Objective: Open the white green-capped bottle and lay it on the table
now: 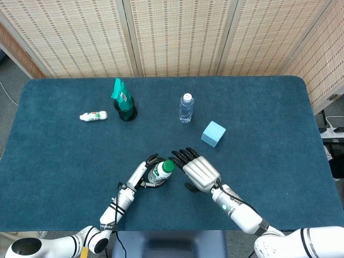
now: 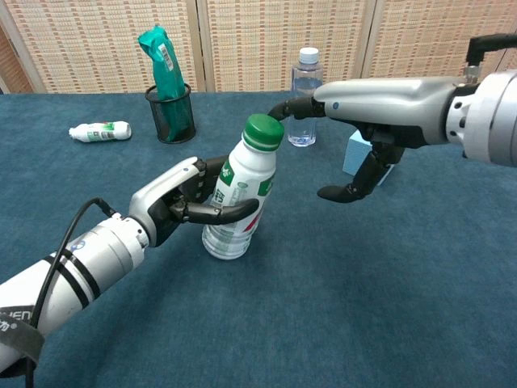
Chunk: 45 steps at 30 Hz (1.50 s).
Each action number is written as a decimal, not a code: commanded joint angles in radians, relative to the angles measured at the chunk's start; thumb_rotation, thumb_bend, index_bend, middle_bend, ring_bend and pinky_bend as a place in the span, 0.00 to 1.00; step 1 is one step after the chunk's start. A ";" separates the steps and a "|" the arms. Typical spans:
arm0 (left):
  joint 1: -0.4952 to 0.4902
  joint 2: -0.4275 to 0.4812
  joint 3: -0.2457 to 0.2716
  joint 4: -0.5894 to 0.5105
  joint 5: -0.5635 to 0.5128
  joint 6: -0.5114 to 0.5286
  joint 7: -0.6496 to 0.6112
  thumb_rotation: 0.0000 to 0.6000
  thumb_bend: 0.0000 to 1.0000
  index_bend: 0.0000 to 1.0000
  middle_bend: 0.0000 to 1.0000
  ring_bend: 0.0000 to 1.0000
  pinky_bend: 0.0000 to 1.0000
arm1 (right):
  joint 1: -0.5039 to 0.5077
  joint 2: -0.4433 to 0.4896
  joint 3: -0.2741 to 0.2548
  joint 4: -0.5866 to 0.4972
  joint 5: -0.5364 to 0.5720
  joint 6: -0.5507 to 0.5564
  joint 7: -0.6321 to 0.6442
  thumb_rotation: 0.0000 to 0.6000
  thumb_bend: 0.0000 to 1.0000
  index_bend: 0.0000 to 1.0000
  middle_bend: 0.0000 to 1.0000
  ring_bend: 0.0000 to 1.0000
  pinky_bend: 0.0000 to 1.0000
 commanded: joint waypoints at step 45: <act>-0.024 0.078 -0.064 -0.059 -0.119 -0.196 -0.035 1.00 0.97 0.76 0.86 0.37 0.00 | -0.069 0.129 -0.088 -0.006 -0.184 0.127 0.183 1.00 0.27 0.03 0.00 0.00 0.00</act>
